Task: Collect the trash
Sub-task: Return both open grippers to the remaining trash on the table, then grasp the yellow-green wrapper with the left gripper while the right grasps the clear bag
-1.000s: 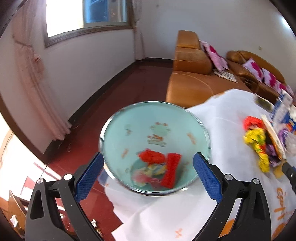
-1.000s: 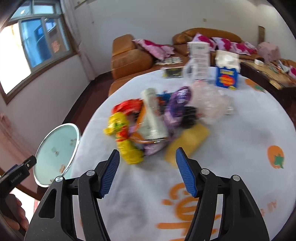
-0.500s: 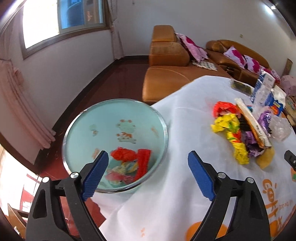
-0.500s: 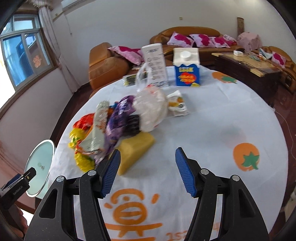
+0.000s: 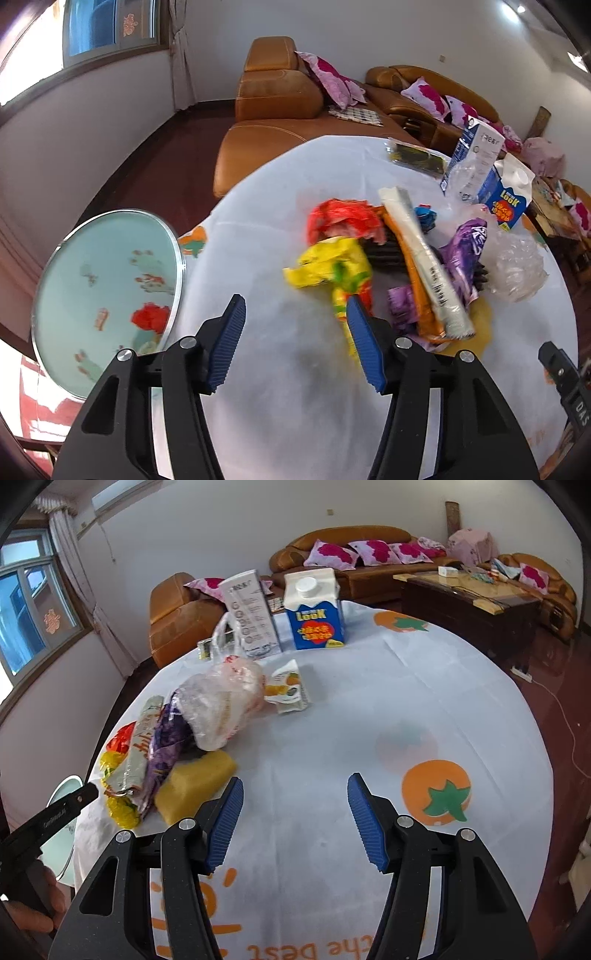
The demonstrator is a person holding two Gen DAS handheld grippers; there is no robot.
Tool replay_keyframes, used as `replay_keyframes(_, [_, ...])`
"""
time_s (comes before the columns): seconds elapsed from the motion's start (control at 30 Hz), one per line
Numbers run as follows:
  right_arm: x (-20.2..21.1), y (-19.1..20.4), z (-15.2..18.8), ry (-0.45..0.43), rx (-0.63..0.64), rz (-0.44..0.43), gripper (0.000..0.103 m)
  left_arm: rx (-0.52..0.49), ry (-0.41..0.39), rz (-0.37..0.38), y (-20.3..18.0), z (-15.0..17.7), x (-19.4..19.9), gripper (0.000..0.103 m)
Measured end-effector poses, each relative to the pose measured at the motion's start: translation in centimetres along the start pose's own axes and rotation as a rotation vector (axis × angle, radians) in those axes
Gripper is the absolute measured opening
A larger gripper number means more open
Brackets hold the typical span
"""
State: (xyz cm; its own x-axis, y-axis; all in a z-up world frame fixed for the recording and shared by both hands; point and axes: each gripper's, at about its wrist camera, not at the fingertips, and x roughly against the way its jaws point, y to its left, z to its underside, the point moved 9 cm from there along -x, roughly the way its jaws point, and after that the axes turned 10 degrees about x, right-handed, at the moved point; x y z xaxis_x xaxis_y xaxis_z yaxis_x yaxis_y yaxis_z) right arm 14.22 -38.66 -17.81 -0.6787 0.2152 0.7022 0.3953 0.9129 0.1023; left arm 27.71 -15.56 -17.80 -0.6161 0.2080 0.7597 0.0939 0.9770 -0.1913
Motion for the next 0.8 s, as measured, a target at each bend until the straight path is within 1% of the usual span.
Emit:
replay_keyframes(0.13, [-0.3, -0.5, 0.0, 0.006, -0.012, -0.004, 0.059, 0.007, 0.032, 0.008, -1.4, 0.4, -1.6, 0.055])
replay_keyframes(0.3, [-0.7, -0.1, 0.3, 0.021, -0.010, -0.022, 0.059, -0.011, 0.030, 0.010, -2.5, 0.4, -2.4, 0.055])
replay_keyframes(0.4, [-0.8, 0.0, 0.2, 0.022, -0.013, -0.023, 0.059, 0.009, 0.062, 0.043, -2.8, 0.9, -3.2, 0.057])
replay_keyframes(0.53, [-1.0, 0.1, 0.3, 0.030, -0.013, -0.021, 0.059, -0.003, 0.055, 0.052, -3.1, 1.1, -3.2, 0.057])
replay_keyframes(0.57, [-1.1, 0.1, 0.4, 0.033, -0.011, -0.021, 0.059, -0.006, 0.054, 0.059, -3.2, 1.1, -3.2, 0.056])
replay_keyframes(0.67, [-1.0, 0.1, 0.3, 0.032, -0.012, -0.016, 0.059, -0.038, 0.077, 0.103, -3.4, 1.6, -3.1, 0.027])
replay_keyframes(0.7, [-0.9, 0.1, 0.2, 0.028, -0.012, -0.014, 0.058, -0.037, 0.081, 0.125, -3.3, 1.7, -2.9, 0.026])
replay_keyframes(0.8, [-0.4, -0.2, -0.8, 0.003, -0.011, -0.007, 0.058, -0.052, 0.065, 0.127, -2.5, 1.4, -2.0, 0.025])
